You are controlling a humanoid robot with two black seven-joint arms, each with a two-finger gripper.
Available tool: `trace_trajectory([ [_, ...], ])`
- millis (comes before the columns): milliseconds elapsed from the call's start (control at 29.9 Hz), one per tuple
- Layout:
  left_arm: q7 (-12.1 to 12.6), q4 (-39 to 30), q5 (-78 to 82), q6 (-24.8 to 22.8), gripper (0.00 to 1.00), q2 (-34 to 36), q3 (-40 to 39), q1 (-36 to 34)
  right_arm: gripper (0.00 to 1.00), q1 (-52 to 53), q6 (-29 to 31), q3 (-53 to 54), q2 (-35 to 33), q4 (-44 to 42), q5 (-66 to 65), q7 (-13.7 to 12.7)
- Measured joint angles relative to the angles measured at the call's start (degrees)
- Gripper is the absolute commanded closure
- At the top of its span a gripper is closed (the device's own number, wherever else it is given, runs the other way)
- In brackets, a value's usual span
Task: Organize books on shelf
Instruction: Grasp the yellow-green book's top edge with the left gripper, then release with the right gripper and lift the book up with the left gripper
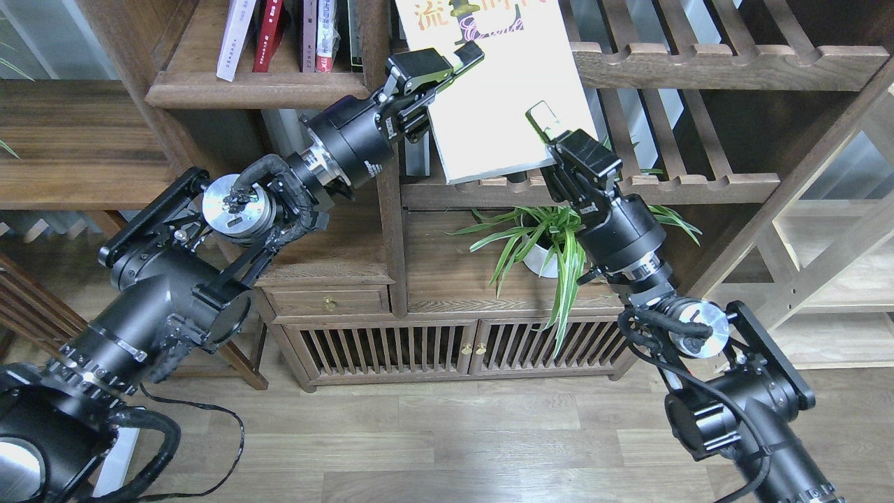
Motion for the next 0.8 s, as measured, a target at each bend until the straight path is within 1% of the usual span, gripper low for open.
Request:
trace_trajectory([
  [67, -0.10, -0.01, 0.00, 0.00, 0.98, 0.00, 0.06, 0.00, 0.90, 0.00, 0.00, 0.14, 0.00, -0.02, 0.00, 0.00],
  [134, -0.30, -0.01, 0.06, 0.00, 0.97, 0.00, 0.18, -0.01, 0.84, 0.00, 0.00, 0.30, 0.00, -0.02, -0.01, 0.00],
  [267, -0.47, 0.00, 0.32, 0.20, 0.97, 0.00, 0.42, -0.09, 0.66, -0.01, 0.00, 0.68, -0.16, -0.03, 0.01, 0.07],
  [368, -0.47, 0.10, 0.36, 0.26, 0.97, 0.03, 0.55, -0.08, 0.57, -0.02, -0.01, 1.10, -0.24, -0.06, -0.62, 0.24],
  [568, -0.52, 0.15, 0.39, 0.23, 0.97, 0.01, 0.55, -0.08, 0.47, -0.01, -0.01, 1.07, -0.12, -0.06, -2.25, 0.06],
  [802, -0.53, 0.15, 0.72, 0.18, 0.96, 0.00, 0.50, -0.15, 0.41, -0.35, -0.01, 2.19, -0.53, -0.20, -3.25, 0.05],
])
